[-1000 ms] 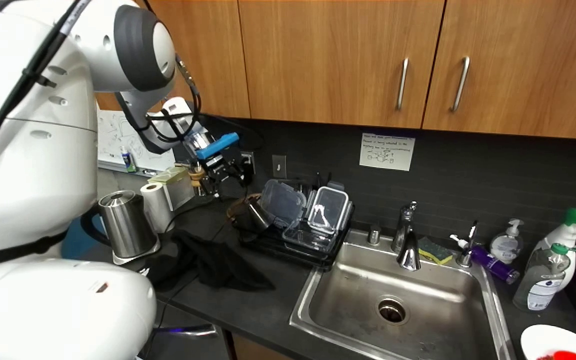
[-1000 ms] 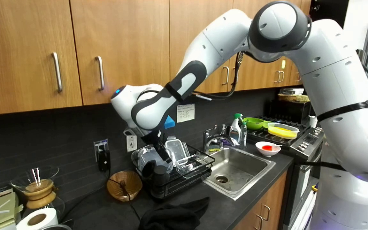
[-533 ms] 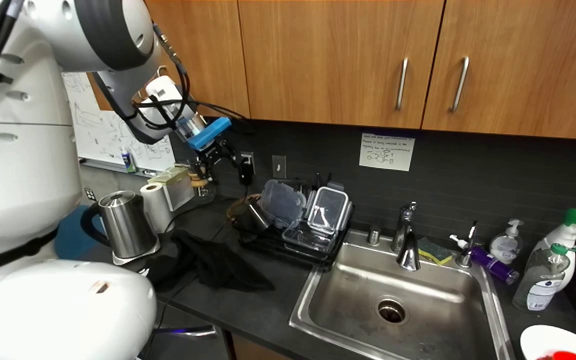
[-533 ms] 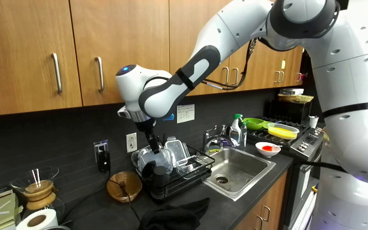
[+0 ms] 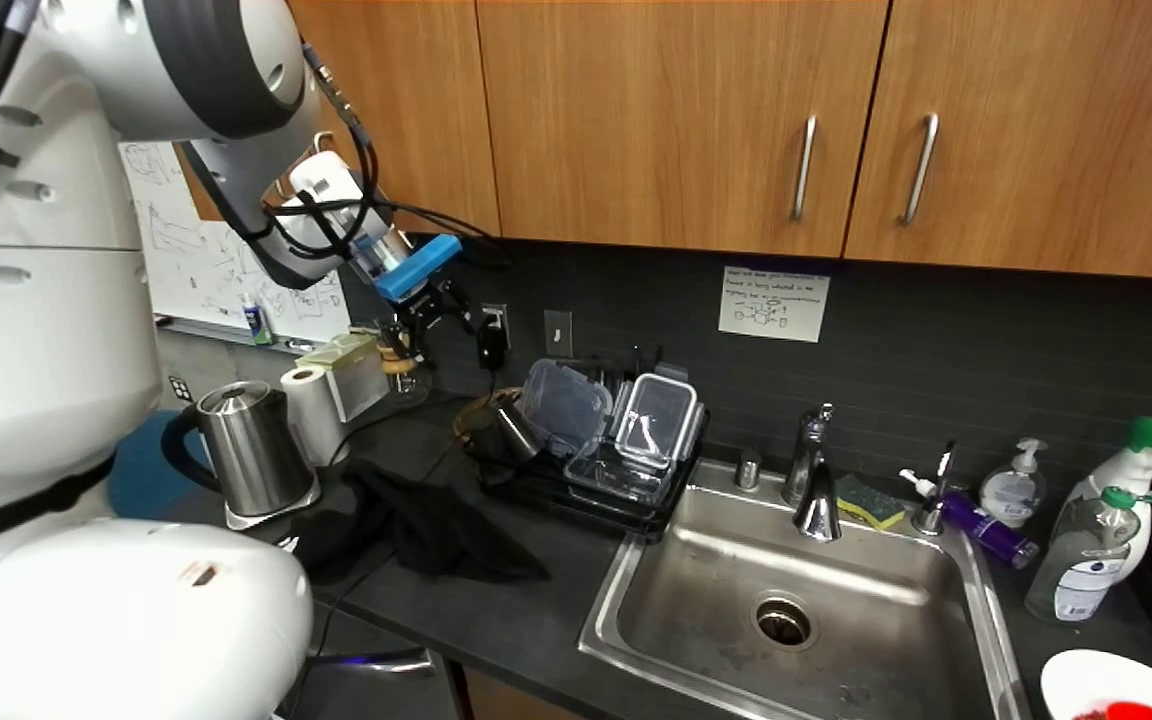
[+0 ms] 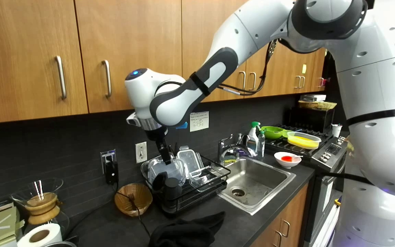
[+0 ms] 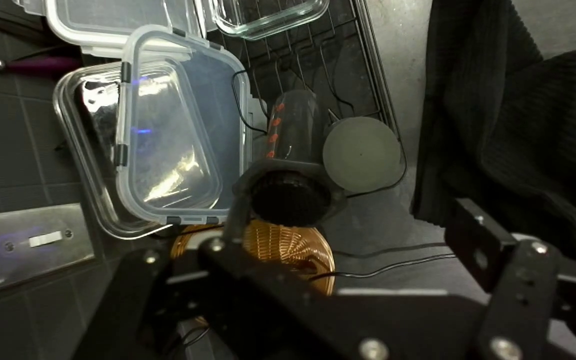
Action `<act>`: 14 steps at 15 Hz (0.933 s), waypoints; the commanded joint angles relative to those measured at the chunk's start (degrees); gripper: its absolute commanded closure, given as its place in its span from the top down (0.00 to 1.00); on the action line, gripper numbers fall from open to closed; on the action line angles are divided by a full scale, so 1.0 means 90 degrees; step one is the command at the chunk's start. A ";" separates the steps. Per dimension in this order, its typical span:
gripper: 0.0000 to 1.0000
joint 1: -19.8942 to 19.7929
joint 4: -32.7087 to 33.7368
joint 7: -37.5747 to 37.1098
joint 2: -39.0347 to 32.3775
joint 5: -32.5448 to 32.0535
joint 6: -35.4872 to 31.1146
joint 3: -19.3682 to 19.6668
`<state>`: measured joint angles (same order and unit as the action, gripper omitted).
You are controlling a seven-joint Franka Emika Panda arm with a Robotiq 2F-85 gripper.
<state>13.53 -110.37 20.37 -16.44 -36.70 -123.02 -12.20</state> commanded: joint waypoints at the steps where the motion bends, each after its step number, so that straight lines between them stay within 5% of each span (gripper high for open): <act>1: 1.00 0.0027 0.0015 0.0009 -0.0002 0.0014 0.0011 0.0023; 14: 1.00 0.0062 -0.0077 0.0013 -0.0025 0.0052 -0.0017 -0.0015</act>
<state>13.62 -110.49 20.39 -16.88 -36.55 -123.10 -12.21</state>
